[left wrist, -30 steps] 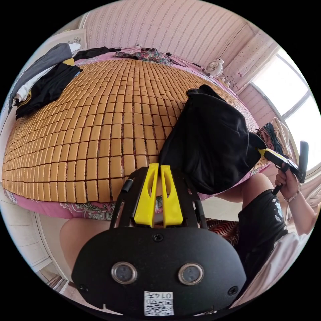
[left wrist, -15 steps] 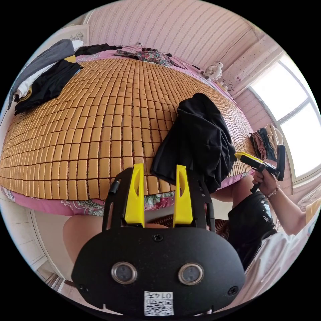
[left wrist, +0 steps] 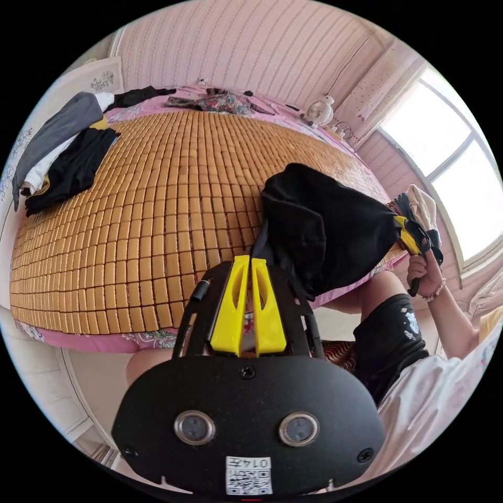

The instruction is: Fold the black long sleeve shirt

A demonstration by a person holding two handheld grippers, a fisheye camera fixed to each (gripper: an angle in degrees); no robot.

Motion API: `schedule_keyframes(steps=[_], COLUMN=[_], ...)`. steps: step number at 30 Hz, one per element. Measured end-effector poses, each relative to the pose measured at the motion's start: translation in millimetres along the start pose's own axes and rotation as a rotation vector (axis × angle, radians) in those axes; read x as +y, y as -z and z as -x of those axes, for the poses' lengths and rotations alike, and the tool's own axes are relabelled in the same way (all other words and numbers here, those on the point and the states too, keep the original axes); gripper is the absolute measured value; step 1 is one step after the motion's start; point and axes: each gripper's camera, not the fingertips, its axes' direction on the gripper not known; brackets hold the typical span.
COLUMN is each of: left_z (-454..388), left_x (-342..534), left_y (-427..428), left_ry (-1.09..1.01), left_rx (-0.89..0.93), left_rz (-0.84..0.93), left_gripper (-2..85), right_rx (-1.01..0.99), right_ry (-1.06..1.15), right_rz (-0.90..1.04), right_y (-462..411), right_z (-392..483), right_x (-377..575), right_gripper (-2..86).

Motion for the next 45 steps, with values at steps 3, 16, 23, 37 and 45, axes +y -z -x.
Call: schedule_keyframes(steps=[3, 16, 23, 37, 45], left_z=[-27.1, -128.3, -196.9, -261.0, -259.6], left_x=[-6.5, 0.5, 30.2, 152.0, 131.1], left_y=[68.3, 472.0, 575.3, 723.2, 755.9], left_ry=[-0.091, -0.233, -0.266, -0.352, -0.429], left_rx=[0.007, -0.045, -0.25, -0.098, -0.087], left_rz=[-0.151, -0.941, -1.045, -1.482, -1.561], left_gripper=[-0.5, -0.7, -0.7, -0.7, -0.7], right_rx=[-0.073, -0.106, -0.197, -0.283, -0.354], right_ry=[0.152, 0.689, 0.819, 1.191, 1.202], right_rz=[-0.043, -0.263, -0.366, -0.447, -0.448], right_y=[35.0, 181.3, 236.5, 319.3, 318.2], right_z=[50.1, 297.3, 388.2, 497.4, 537.8], right_x=[-5.9, -14.9, 29.0, 106.4, 69.2], right_gripper=[0.9, 0.6, 0.6, 0.6, 0.6])
